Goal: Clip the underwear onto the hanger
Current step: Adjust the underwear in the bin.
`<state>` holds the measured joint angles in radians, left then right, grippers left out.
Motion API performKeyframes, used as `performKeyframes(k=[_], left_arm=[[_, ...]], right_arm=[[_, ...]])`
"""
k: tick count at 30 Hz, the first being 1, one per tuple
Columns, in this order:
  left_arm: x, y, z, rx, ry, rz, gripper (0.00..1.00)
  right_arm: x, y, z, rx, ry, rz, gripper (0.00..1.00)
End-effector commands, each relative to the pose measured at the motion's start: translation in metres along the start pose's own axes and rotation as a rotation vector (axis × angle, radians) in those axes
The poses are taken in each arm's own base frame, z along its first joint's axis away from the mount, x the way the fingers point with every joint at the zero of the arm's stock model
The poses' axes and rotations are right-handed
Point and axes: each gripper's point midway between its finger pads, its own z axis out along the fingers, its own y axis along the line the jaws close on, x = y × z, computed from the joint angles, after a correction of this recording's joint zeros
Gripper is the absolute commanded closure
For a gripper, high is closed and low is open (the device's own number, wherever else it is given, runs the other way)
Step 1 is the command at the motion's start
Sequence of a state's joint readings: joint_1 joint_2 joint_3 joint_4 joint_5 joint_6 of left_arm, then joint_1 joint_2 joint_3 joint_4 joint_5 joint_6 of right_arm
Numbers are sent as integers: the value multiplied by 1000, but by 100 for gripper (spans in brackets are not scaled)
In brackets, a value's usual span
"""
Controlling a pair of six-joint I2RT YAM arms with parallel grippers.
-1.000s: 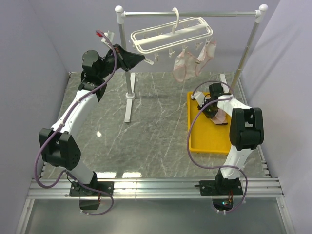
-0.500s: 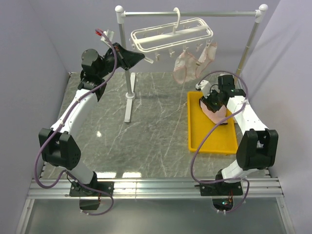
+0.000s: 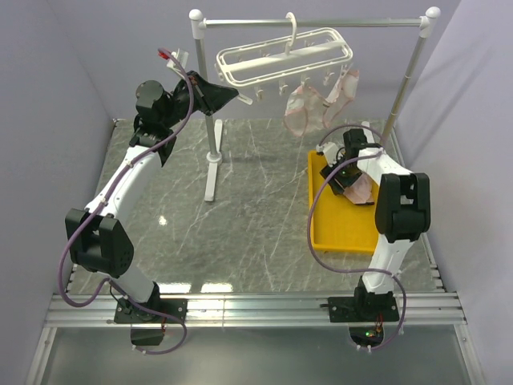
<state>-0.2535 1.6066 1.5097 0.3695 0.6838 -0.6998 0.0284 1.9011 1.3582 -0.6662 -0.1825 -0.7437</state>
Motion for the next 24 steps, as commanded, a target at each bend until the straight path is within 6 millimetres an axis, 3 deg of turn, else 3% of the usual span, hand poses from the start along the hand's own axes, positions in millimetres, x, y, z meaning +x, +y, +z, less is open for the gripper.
performKeyframes(k=[1, 6, 9, 12, 15, 16, 17, 18, 21, 22, 24], left_arm=[[-23, -11, 2, 24, -54, 51, 100], [-23, -10, 1, 22, -54, 47, 100], [-23, -10, 1, 22, -56, 49, 100], [-24, -10, 1, 21, -58, 51, 100], [-24, -10, 1, 23, -58, 50, 100], [-24, -9, 1, 20, -59, 51, 100], [-25, -10, 1, 20, -59, 54, 100], [-24, -10, 0, 21, -57, 53, 100], [-25, -11, -1, 20, -59, 56, 100], [-24, -11, -1, 19, -58, 55, 100], [-23, -11, -2, 21, -55, 52, 100]], right_arm=[[-17, -18, 4, 45, -28, 28, 33], [-16, -21, 14, 46, -24, 49, 36], [-15, -21, 17, 29, -17, 55, 43], [-11, -15, 21, 1, 1, 66, 59], [-6, -8, 21, -25, 11, 66, 83], [-7, -6, 12, -29, 5, 65, 97], [-9, -4, 4, -31, -6, 63, 100], [-9, 6, -4, -68, -17, 64, 100], [-25, 22, -60, -97, -114, 50, 100], [-37, 30, -88, -113, -191, 39, 100], [-41, 47, -128, -145, -244, 13, 100]])
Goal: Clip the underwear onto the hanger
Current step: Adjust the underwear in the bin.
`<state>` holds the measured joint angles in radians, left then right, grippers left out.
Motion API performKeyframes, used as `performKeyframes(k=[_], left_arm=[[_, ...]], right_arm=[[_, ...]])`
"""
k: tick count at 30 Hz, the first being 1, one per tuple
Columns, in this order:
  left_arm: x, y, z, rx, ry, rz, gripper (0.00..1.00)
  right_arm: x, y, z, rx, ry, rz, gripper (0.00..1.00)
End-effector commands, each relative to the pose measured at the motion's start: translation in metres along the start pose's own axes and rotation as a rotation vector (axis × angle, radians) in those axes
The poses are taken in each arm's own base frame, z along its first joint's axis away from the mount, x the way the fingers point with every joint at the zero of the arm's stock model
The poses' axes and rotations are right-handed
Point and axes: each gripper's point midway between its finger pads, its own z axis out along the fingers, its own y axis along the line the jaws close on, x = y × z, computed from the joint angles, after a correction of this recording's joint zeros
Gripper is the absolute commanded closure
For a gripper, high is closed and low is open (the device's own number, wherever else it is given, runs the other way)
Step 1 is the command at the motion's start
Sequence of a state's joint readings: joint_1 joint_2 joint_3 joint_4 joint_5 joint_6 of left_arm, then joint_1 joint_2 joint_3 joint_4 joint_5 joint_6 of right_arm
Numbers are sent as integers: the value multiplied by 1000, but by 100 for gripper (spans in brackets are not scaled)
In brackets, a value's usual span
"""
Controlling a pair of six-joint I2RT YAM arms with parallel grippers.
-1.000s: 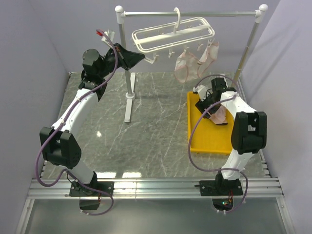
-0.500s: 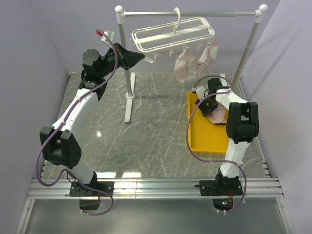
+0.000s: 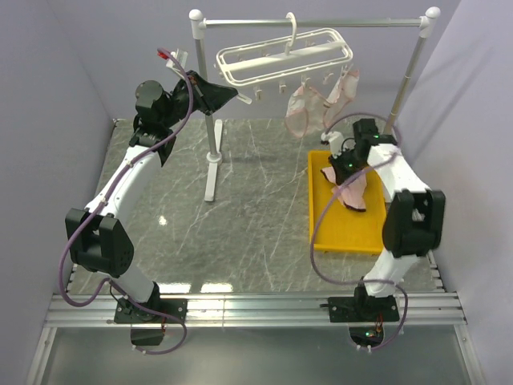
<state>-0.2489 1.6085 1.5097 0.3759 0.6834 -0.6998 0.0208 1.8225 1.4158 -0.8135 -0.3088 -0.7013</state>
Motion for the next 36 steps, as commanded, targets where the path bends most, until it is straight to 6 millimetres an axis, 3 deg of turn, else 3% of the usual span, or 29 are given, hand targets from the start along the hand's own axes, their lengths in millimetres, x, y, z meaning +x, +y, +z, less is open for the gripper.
performKeyframes(k=[1, 5, 8, 12, 15, 21, 24, 26, 27, 28, 30, 32, 34, 35, 36], left_arm=[[-22, -12, -1, 22, -51, 47, 100], [-24, -13, 0, 25, -54, 49, 100], [-26, -13, 1, 27, -57, 43, 100], [-25, -12, 1, 23, -57, 44, 100], [-25, -12, 0, 21, -57, 40, 100], [-26, -11, 2, 27, -61, 36, 100], [-26, -10, 4, 28, -60, 39, 100], [-24, -9, 4, 27, -56, 36, 100], [-24, -8, 3, 26, -57, 35, 100], [-25, -8, 3, 26, -60, 35, 100], [-23, -8, 3, 25, -54, 34, 100], [-23, -8, 2, 23, -53, 34, 100], [-24, -9, 2, 24, -55, 39, 100], [-24, -8, 3, 22, -55, 38, 100], [-25, -9, 3, 25, -56, 37, 100]], right_arm=[[-34, 47, -94, -88, -200, -57, 100], [-37, 73, -124, -164, -240, -71, 100], [-25, 64, -120, -197, -222, -31, 100], [-14, 35, -103, -254, -211, 78, 100], [7, 2, -83, -250, -179, 164, 100], [45, -55, -93, -57, -172, 232, 100], [64, -61, -98, 22, -122, 201, 100], [72, -58, -102, 31, -75, 139, 67], [69, -53, -106, 12, -83, 116, 15], [62, -53, -110, 15, -109, 90, 3], [36, -49, -121, 0, -199, 47, 2], [16, -36, -115, -12, -184, -42, 1], [-3, -20, -100, -18, -158, -154, 2], [-1, -10, -88, -33, -137, -178, 3], [-6, -13, -82, 6, -124, -210, 4]])
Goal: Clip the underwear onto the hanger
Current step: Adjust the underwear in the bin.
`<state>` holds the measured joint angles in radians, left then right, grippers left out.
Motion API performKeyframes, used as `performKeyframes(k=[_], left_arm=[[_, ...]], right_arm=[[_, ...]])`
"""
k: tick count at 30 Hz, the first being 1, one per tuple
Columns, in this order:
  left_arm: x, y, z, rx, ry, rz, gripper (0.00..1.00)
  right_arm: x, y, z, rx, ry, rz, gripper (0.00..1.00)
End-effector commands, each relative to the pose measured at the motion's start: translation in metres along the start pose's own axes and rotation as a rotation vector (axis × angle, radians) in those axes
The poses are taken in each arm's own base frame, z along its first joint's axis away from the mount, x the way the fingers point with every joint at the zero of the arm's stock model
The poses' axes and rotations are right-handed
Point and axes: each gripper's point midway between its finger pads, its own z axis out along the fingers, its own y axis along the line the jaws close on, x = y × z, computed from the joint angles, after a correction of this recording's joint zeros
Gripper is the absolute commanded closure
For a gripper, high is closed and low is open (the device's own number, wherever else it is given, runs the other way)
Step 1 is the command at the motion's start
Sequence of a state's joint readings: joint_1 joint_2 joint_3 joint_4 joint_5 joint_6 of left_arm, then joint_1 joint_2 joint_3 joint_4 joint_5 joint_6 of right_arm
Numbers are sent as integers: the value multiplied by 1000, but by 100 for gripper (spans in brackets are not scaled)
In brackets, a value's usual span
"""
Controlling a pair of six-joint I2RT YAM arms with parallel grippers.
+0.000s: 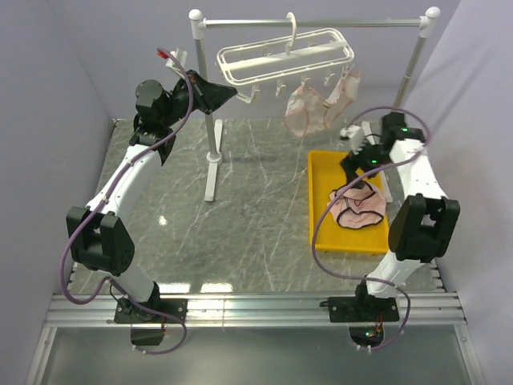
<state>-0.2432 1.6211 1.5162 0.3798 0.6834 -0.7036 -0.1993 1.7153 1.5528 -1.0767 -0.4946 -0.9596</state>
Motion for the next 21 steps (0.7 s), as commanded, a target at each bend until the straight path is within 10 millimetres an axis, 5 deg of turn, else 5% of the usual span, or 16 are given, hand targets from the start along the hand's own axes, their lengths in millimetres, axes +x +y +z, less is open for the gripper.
performKeyframes(k=[1, 5, 9, 17, 20, 21], left_arm=[[-25, -15, 1, 31, -55, 41, 100], [-24, -15, 0, 27, -55, 43, 100], [-24, -15, 0, 31, -55, 43, 100], [-23, -12, 0, 29, -56, 37, 100], [-25, -13, -1, 33, -59, 41, 100], [-24, -12, 0, 32, -58, 39, 100]], right_arm=[[-23, 15, 16, 35, 21, -171, 5], [-18, 29, 54, 22, 127, -224, 9], [-6, 22, 87, 35, 220, -177, 11], [5, 22, 121, 58, 258, -32, 14], [8, 17, 126, 91, 257, -27, 27], [7, 16, 126, 95, 249, -23, 46]])
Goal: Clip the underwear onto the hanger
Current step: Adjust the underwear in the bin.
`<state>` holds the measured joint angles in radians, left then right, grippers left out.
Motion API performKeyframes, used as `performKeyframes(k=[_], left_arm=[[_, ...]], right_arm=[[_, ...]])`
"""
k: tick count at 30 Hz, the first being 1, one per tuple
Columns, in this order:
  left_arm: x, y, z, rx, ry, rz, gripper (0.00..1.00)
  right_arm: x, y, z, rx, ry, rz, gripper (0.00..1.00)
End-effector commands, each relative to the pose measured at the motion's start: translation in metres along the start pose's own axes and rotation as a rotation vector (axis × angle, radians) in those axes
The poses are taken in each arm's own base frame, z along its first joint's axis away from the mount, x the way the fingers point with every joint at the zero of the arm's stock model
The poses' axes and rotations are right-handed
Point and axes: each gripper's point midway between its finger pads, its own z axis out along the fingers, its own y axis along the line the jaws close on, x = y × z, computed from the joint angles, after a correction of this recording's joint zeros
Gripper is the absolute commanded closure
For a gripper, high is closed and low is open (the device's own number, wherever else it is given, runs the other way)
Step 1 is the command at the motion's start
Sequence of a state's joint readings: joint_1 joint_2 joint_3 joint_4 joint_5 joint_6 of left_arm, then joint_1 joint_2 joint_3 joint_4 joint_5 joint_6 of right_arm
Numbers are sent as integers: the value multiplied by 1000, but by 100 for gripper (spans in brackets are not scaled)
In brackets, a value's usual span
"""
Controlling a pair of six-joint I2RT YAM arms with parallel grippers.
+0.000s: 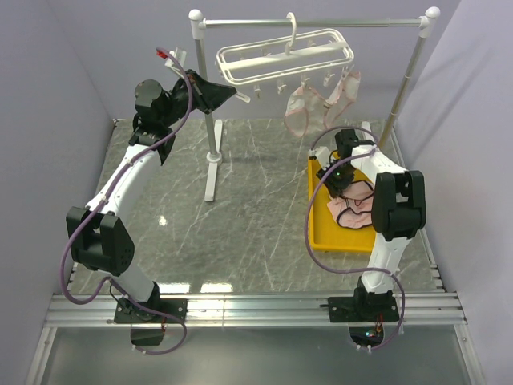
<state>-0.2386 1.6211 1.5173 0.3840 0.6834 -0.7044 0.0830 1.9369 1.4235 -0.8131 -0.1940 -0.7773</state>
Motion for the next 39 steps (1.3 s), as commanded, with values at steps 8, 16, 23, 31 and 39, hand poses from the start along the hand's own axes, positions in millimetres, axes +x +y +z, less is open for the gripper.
performKeyframes(k=[8, 16, 23, 31, 39], left_arm=[[-23, -13, 1, 33, -57, 35, 100], [-25, -16, -1, 34, -54, 47, 100], [-24, -16, -1, 34, -53, 41, 100], [-26, -18, -1, 38, -56, 39, 100], [-22, -13, 1, 38, -50, 29, 100]], right_arm=[[-22, -9, -33, 90, -104, 58, 100], [-64, 21, -155, -6, -447, 69, 100], [-54, 68, -221, -163, -575, 6, 100], [-17, 51, -173, -184, -447, -16, 100], [0, 32, -134, -205, -408, 107, 100]])
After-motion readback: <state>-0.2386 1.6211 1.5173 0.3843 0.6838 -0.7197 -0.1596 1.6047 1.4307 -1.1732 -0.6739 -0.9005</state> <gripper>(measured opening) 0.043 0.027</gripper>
